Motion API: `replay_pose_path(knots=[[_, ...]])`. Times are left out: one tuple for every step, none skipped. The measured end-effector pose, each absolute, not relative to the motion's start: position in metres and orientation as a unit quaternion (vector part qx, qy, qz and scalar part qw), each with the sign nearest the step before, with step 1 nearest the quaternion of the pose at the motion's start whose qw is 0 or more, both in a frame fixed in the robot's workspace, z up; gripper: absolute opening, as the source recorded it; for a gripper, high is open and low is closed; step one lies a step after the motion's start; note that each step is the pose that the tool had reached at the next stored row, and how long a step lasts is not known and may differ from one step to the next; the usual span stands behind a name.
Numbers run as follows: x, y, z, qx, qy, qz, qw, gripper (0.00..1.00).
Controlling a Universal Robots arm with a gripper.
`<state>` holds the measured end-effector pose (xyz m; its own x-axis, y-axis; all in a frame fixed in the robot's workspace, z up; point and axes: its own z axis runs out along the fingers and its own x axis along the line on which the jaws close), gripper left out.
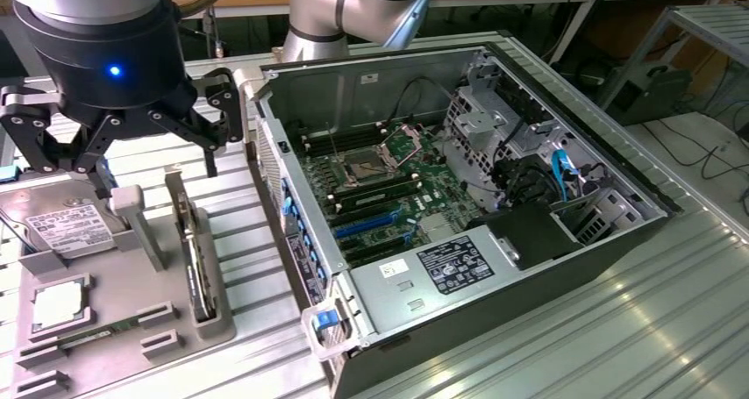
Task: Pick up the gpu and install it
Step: 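Pick up the gpu and move the gpu toward the slot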
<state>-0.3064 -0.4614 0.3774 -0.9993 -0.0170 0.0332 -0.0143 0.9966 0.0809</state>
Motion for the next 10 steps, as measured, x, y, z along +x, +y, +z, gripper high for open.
replay_pose_path(knots=[[-0.3064,-0.4614,0.3774,0.008,-0.999,-0.040,0.017,0.90],[-0.3064,-0.4614,0.3774,0.008,-0.999,-0.040,0.017,0.90],[-0.3064,-0.4614,0.3774,0.008,-0.999,-0.040,0.017,0.90],[-0.3064,-0.4613,0.3775,0.008,-0.999,-0.040,0.017,0.90],[-0.3064,-0.4614,0.3774,0.008,-0.999,-0.040,0.017,0.90],[-0.3064,-0.4614,0.3774,0.008,-0.999,-0.040,0.017,0.90],[-0.3064,-0.4614,0.3773,0.008,-0.999,-0.040,0.017,0.90],[-0.3064,-0.4616,0.3768,0.008,-0.999,-0.040,0.017,0.90],[-0.3064,-0.4629,0.3761,0.008,-0.999,-0.040,0.017,0.90],[-0.3064,-0.4639,0.3752,0.008,-0.999,-0.040,0.017,0.90]])
